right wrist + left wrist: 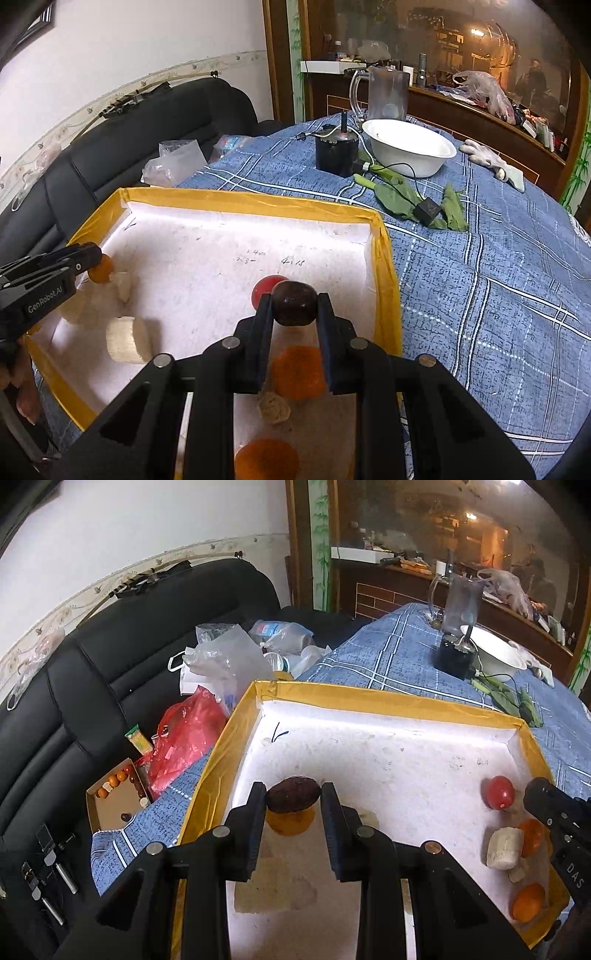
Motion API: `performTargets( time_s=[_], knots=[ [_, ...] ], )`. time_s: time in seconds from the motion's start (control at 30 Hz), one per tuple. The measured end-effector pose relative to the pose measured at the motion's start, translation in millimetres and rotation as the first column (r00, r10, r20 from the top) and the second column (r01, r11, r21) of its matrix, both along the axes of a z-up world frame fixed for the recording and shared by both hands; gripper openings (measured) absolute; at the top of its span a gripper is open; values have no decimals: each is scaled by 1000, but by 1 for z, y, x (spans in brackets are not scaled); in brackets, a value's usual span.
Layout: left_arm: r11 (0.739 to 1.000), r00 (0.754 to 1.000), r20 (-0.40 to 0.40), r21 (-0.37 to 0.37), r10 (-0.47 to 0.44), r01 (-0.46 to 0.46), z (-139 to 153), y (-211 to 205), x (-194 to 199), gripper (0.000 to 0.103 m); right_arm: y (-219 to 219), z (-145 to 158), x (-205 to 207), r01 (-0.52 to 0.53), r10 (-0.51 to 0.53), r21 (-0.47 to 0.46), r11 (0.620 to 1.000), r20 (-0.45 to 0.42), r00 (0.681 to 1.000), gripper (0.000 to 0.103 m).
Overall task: Organize fruits
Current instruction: 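Open the left gripper to drop the red date while the right gripper releases the dark ball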
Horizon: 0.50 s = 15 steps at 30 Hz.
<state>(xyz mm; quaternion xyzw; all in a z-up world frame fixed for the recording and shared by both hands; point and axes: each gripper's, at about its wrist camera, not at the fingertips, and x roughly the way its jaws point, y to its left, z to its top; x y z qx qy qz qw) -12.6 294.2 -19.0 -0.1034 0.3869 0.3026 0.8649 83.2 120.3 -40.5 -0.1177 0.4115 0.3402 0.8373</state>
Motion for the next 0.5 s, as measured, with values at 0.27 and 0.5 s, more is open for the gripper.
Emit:
performTargets(
  time_s=[0.27, 0.5],
  knots=[
    [1000, 1000, -8, -15, 21, -21, -3, 6, 2, 30, 4, -2, 0, -4, 4, -38, 999, 8, 1000, 27],
    [999, 999, 38, -12, 30, -30, 8, 3, -11, 83, -9, 21, -12, 8, -3, -56, 998, 102, 995, 82]
  ],
)
